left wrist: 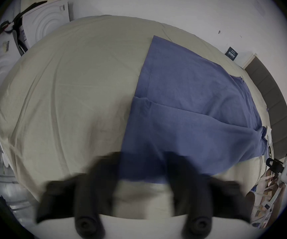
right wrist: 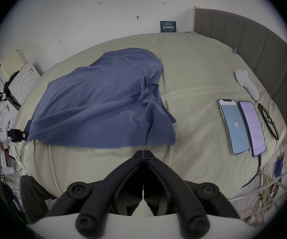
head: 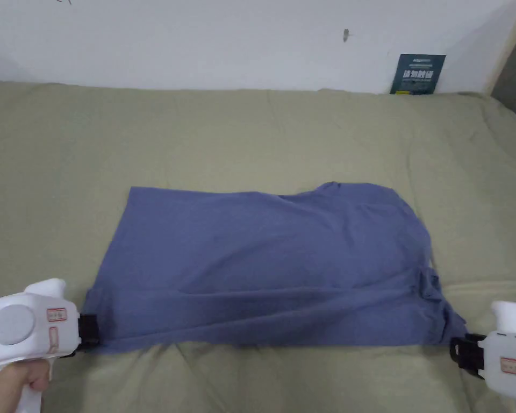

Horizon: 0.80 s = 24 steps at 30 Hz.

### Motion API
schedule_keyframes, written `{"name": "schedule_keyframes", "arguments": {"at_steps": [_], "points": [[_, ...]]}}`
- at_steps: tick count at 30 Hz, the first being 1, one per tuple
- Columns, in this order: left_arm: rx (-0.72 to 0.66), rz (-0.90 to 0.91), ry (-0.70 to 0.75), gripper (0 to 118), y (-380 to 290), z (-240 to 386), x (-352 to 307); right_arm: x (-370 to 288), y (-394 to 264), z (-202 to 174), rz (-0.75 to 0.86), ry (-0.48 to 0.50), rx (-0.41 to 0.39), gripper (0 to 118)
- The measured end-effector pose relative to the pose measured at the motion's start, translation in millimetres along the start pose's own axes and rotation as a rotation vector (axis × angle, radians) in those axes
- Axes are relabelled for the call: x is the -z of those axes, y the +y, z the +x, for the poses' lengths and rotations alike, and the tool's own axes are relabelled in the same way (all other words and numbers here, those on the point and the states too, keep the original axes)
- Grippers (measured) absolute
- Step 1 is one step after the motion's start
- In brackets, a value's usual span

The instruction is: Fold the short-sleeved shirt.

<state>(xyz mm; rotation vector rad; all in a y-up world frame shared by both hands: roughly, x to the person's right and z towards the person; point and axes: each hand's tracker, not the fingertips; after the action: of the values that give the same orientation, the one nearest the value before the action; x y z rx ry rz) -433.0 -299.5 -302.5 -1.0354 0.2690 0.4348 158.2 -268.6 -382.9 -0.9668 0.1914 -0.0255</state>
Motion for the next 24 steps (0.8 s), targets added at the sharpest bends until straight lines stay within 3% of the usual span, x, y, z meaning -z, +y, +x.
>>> {"name": "schedule_keyframes", "arguments": {"at_steps": [1, 2, 3, 4, 5, 9, 10, 12, 13, 14, 24], "points": [[0.01, -0.015, 0.007, 10, 0, 2, -2, 3, 4, 3, -0.004, 0.006, 0.005, 2], [0.012, -0.01, 0.006, 10, 0, 2, -3, 9, 9, 5, -0.021, 0.026, 0.031, 23], [0.009, -0.011, 0.003, 10, -1, 3, -4, 14, 14, 9, -0.054, 0.045, 0.075, 63], [0.002, -0.014, 0.0, 10, -1, 3, -4, 21, 16, 12, -0.072, 0.07, 0.099, 114], [0.001, -0.013, 0.0, 10, 2, 3, -6, 27, 17, 15, -0.062, 0.094, 0.106, 118], [0.03, -0.025, 0.015, 10, 5, 9, -7, 46, 27, 15, -0.095, 0.053, 0.095, 112], [0.041, -0.028, 0.018, 10, 5, 12, -7, 35, 34, -7, -0.086, 0.05, 0.093, 91], [0.052, -0.029, 0.023, 10, 5, 15, -9, 33, 36, -16, -0.094, 0.044, 0.087, 26], [0.057, -0.03, 0.023, 10, 8, 13, -8, 38, 35, -11, -0.1, 0.038, 0.08, 11], [0.058, -0.032, 0.022, 10, 9, 13, -9, 44, 33, 2, -0.097, 0.052, 0.076, 11], [0.055, -0.003, 0.043, 10, 9, 13, -38, -11, 13, 4, -0.032, 0.082, 0.057, 9]]}}
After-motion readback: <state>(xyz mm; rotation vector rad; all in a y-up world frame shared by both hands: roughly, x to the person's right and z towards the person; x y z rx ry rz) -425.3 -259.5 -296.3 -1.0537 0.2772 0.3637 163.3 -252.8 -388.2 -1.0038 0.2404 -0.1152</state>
